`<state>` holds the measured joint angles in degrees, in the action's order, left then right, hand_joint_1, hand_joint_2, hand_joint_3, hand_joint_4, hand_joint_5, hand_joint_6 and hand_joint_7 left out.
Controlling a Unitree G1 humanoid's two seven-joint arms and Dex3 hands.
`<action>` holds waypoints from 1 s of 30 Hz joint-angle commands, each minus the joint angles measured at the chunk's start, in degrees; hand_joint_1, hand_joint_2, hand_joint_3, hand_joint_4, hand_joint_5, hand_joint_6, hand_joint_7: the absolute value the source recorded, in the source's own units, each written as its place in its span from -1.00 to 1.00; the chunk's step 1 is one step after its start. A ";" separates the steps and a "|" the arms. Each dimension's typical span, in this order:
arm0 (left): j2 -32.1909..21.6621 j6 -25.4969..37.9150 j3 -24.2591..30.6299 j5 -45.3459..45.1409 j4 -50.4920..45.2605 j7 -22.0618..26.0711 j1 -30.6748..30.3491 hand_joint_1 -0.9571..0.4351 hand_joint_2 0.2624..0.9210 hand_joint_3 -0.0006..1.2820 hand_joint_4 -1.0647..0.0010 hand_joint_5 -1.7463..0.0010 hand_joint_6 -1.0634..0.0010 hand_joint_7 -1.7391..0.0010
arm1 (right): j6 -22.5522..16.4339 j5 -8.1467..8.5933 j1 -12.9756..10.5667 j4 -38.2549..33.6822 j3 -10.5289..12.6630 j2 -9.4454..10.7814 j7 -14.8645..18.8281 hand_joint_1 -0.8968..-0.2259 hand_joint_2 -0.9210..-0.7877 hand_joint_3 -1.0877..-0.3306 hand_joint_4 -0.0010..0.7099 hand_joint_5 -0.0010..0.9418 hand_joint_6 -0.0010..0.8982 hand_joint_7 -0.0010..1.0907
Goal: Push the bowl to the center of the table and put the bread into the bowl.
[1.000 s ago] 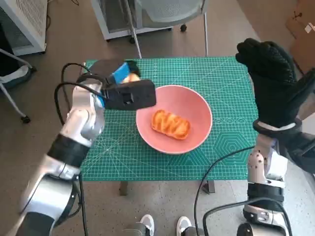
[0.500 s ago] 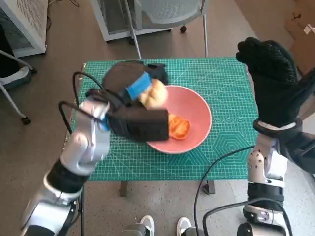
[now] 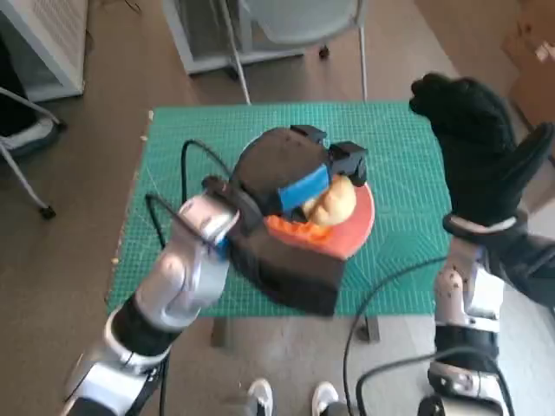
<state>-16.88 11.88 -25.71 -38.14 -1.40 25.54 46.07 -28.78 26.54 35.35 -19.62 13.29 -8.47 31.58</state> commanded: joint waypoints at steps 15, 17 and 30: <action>0.53 -0.05 5.12 7.86 7.59 1.47 -1.48 -0.11 0.81 -0.97 0.98 0.99 0.70 0.85 | 0.17 -2.03 -2.07 1.31 -0.37 0.27 -2.24 -0.05 -1.00 0.08 -0.08 -1.00 -0.17 -1.00; 0.37 -0.43 5.63 8.74 7.72 1.62 -1.79 -0.13 0.81 -0.97 0.99 1.00 0.70 0.86 | 0.05 -2.26 -1.95 1.19 -0.36 0.32 -2.36 -0.05 -1.00 0.09 -0.08 -1.00 -0.17 -1.00; 0.16 -14.47 14.08 23.20 12.54 0.90 -5.84 -0.29 0.84 -0.98 1.00 1.00 0.70 0.86 | -0.25 -3.29 -0.95 0.58 -0.81 0.67 -3.08 -0.04 -1.00 0.07 -0.08 -1.00 -0.19 -1.00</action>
<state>-16.47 2.77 -14.46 -19.29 8.64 26.89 41.60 -29.27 23.97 34.76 -18.38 12.85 -8.14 28.96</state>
